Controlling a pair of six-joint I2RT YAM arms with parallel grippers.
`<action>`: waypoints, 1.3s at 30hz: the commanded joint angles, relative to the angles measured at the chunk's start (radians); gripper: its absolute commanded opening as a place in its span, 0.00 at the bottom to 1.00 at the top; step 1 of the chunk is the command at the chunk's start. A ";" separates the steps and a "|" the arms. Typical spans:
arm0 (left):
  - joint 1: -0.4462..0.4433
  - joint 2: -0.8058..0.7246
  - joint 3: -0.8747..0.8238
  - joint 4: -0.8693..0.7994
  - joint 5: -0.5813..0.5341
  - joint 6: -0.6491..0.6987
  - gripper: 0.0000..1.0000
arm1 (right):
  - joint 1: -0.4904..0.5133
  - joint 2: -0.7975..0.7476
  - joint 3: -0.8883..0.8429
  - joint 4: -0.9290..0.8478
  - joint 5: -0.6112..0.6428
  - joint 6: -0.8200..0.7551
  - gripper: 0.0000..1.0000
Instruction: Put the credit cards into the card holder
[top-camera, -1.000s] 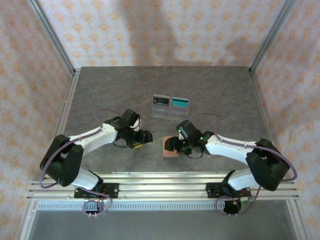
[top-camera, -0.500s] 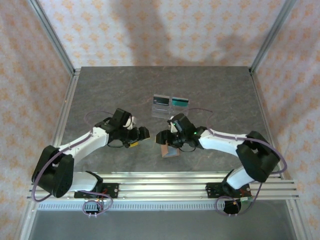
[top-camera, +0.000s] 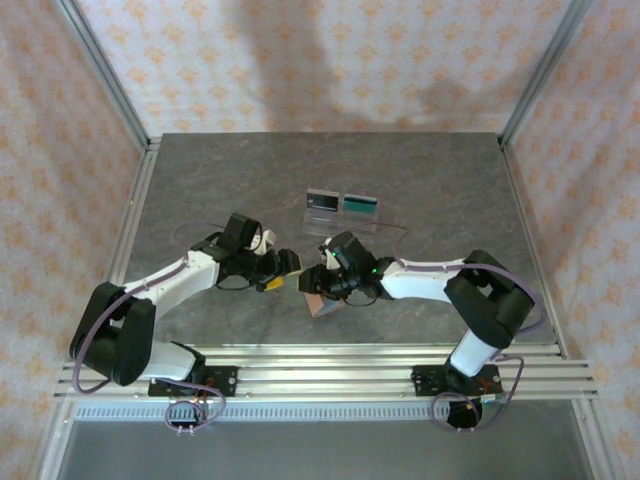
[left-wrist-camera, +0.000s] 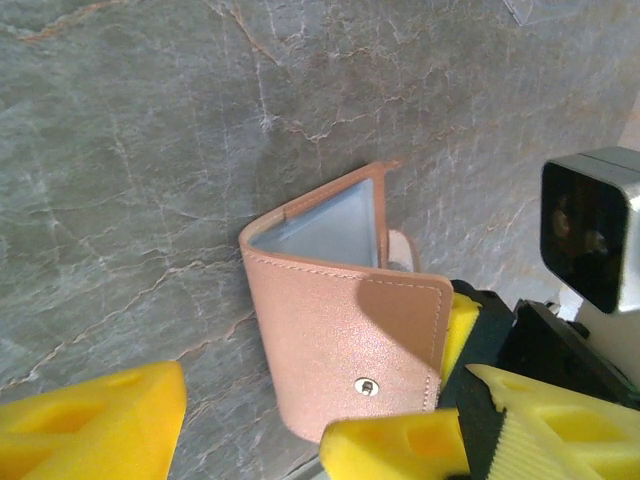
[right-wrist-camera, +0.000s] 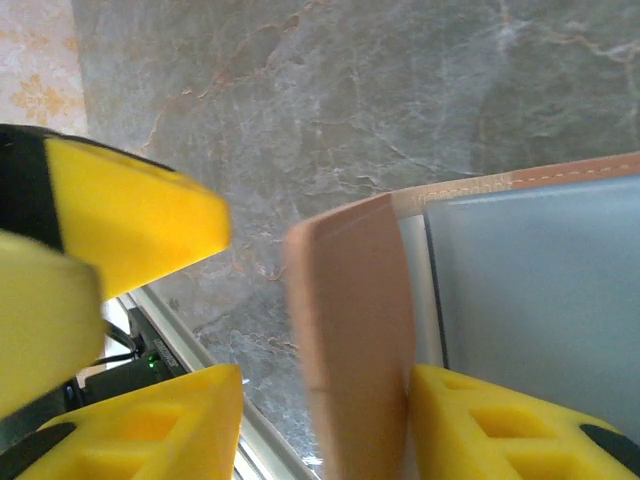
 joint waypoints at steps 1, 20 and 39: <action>0.006 0.030 0.015 0.047 0.034 -0.021 0.72 | 0.006 -0.012 0.031 0.012 -0.006 -0.016 0.48; 0.006 0.048 0.000 0.049 0.043 -0.012 0.73 | 0.011 -0.127 -0.002 -0.109 0.007 -0.107 0.16; 0.007 0.077 -0.031 -0.054 -0.012 0.069 0.11 | 0.043 -0.009 0.004 -0.054 0.045 -0.087 0.14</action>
